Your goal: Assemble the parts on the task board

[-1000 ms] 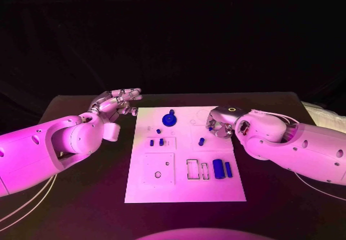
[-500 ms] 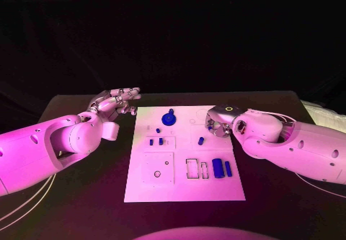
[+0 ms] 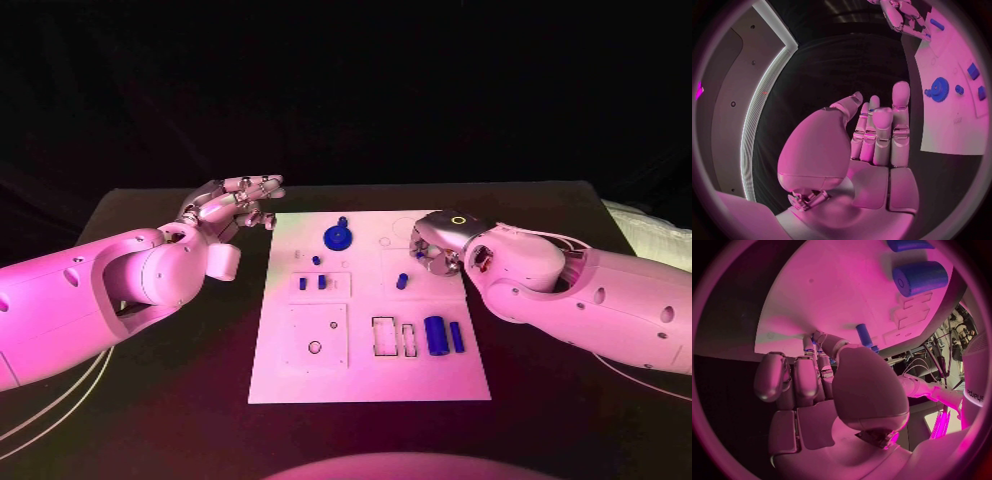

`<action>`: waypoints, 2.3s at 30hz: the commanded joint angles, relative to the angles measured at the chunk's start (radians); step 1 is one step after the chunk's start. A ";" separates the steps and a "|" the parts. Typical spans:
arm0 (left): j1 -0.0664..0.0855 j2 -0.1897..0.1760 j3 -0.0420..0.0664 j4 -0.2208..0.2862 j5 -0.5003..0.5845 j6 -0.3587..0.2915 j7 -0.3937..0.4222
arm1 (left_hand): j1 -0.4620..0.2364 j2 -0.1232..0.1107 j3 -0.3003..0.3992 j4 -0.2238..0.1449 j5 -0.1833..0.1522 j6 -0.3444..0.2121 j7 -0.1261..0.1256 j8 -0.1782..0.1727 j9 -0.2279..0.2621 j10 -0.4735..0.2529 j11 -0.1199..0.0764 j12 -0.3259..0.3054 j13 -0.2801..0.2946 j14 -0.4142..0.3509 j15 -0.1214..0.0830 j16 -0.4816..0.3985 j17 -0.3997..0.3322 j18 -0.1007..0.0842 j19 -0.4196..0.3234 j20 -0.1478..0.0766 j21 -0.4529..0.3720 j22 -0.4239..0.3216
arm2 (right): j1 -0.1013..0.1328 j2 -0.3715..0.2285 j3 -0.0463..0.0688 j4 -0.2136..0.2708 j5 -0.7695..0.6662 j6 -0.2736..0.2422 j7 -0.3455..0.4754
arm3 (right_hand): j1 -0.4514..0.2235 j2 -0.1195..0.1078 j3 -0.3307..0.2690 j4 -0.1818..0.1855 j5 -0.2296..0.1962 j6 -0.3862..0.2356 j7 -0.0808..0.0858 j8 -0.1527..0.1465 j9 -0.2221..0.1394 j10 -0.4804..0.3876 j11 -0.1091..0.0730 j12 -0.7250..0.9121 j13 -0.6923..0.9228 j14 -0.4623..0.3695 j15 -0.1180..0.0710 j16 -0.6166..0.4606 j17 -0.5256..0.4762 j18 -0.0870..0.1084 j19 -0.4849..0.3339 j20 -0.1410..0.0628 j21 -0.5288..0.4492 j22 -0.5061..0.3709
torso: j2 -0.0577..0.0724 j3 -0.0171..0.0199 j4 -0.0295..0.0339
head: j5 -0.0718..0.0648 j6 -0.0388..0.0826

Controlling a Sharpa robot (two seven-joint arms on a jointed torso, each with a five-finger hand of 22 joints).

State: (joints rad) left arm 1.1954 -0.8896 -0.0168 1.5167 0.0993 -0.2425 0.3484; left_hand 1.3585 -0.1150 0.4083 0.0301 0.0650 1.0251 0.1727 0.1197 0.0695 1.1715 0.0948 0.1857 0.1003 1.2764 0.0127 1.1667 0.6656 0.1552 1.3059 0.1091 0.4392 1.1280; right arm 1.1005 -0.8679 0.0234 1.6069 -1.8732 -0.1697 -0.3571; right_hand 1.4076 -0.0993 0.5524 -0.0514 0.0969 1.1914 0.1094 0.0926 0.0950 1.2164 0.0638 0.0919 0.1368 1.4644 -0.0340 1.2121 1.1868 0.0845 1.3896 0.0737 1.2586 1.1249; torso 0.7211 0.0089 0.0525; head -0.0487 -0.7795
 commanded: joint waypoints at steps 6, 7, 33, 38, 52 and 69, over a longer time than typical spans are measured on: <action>0.001 0.005 0.001 0.002 -0.008 -0.016 0.005 | 0.012 0.010 -0.004 -0.004 -0.001 -0.002 0.001 0.006 -0.001 -0.007 0.000 0.009 0.003 -0.009 -0.001 -0.003 0.000 0.020 -0.006 0.002 -0.006 -0.003 | 0.000 -0.017 -0.004 0.037 0.032 -0.053 0.003 | -0.010 -0.010 0.006 0.003 0.005 -0.006 0.016 -0.011 -0.002 0.008 -0.002 -0.012 -0.004 0.045 0.011 0.000 -0.006 0.009 0.006 0.005 0.005 0.003 | -0.002 -0.0006 -0.0006 | -0.002 0.003; 0.001 0.005 0.001 0.002 -0.008 -0.017 0.005 | 0.012 0.010 -0.004 -0.004 -0.001 -0.002 0.001 0.006 -0.001 -0.007 0.000 0.009 0.003 -0.009 -0.001 -0.003 0.000 0.020 -0.006 0.002 -0.006 -0.003 | 0.002 -0.020 -0.004 0.041 0.036 -0.056 0.002 | -0.013 -0.011 0.006 0.004 0.004 -0.006 0.017 -0.012 -0.002 0.008 -0.001 -0.013 -0.005 0.045 0.012 0.000 -0.006 0.009 0.006 0.005 0.005 0.003 | -0.002 -0.0009 -0.0008 | -0.002 0.004; 0.000 0.007 0.001 0.001 -0.008 -0.035 0.010 | 0.019 0.013 -0.004 -0.009 -0.001 -0.002 0.001 0.007 -0.001 -0.008 0.000 0.013 0.004 -0.009 -0.001 -0.003 -0.003 0.021 -0.005 0.001 -0.008 -0.006 | 0.010 -0.031 0.004 0.192 0.102 -0.103 0.032 | -0.013 -0.012 0.008 0.002 0.007 -0.005 0.018 -0.013 -0.002 0.009 -0.002 -0.015 -0.007 0.044 0.011 0.000 -0.007 0.009 0.006 0.006 0.006 0.004 | 0.000 -0.0001 0.0005 | 0.011 0.002; 0.000 0.009 0.001 0.003 -0.008 -0.032 0.010 | 0.019 0.013 -0.004 -0.009 -0.001 -0.002 0.001 0.007 -0.001 -0.008 0.000 0.013 0.004 -0.009 -0.001 -0.003 -0.003 0.021 -0.005 0.001 -0.008 -0.006 | -0.008 0.005 0.004 0.223 0.101 -0.103 0.046 | -0.012 -0.012 0.010 0.000 0.014 -0.005 0.019 -0.014 -0.001 0.009 -0.001 -0.016 -0.008 0.044 0.011 0.000 -0.008 0.010 0.006 0.005 0.005 0.003 | -0.001 -0.0013 0.0015 | 0.031 -0.005; 0.000 0.011 0.001 0.016 -0.008 -0.024 0.008 | 0.020 0.013 -0.005 -0.010 -0.001 -0.002 0.001 0.008 -0.001 -0.009 0.000 0.014 0.004 -0.010 -0.001 -0.004 -0.005 0.021 -0.005 0.001 -0.009 -0.006 | -0.088 0.132 0.000 0.153 0.079 -0.086 0.096 | -0.014 -0.013 0.011 -0.001 0.027 -0.005 0.021 -0.016 -0.001 0.009 0.001 -0.019 -0.010 0.043 0.012 0.000 -0.009 0.011 0.004 0.005 0.003 -0.001 | 0.000 -0.0031 0.0014 | 0.071 -0.030; 0.000 0.009 0.001 0.020 -0.008 -0.019 0.003 | 0.021 0.014 -0.005 -0.011 -0.001 -0.003 0.001 0.008 -0.001 -0.010 0.000 0.015 0.004 -0.010 -0.001 -0.004 -0.005 0.021 -0.005 0.001 -0.011 -0.007 | -0.121 0.151 -0.003 0.150 0.069 -0.051 0.110 | -0.014 -0.014 0.011 -0.002 0.032 -0.007 0.022 -0.017 -0.001 0.008 0.002 -0.021 -0.012 0.043 0.013 0.000 -0.010 0.011 0.003 0.006 0.002 -0.003 | 0.000 -0.0004 0.0006 | 0.091 -0.049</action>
State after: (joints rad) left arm 1.1952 -0.8815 -0.0167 1.5343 0.0953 -0.2781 0.3479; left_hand 1.3696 -0.1040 0.4028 0.0245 0.0650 1.0249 0.1726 0.1231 0.0699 1.1702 0.0962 0.1973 0.1031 1.2722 0.0100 1.1668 0.6618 0.1668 1.3059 0.1091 0.4335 1.1215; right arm 0.9811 -0.7182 0.0211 1.7542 -1.7856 -0.2424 -0.2610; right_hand 1.3938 -0.1131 0.5604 -0.0540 0.1261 1.1841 0.1225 0.0786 0.0931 1.2164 0.0637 0.0723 0.1250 1.4647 -0.0266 1.2122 1.1775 0.0844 1.3929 0.0772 1.2585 1.1227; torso 0.7213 0.0076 0.0532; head 0.0393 -0.8271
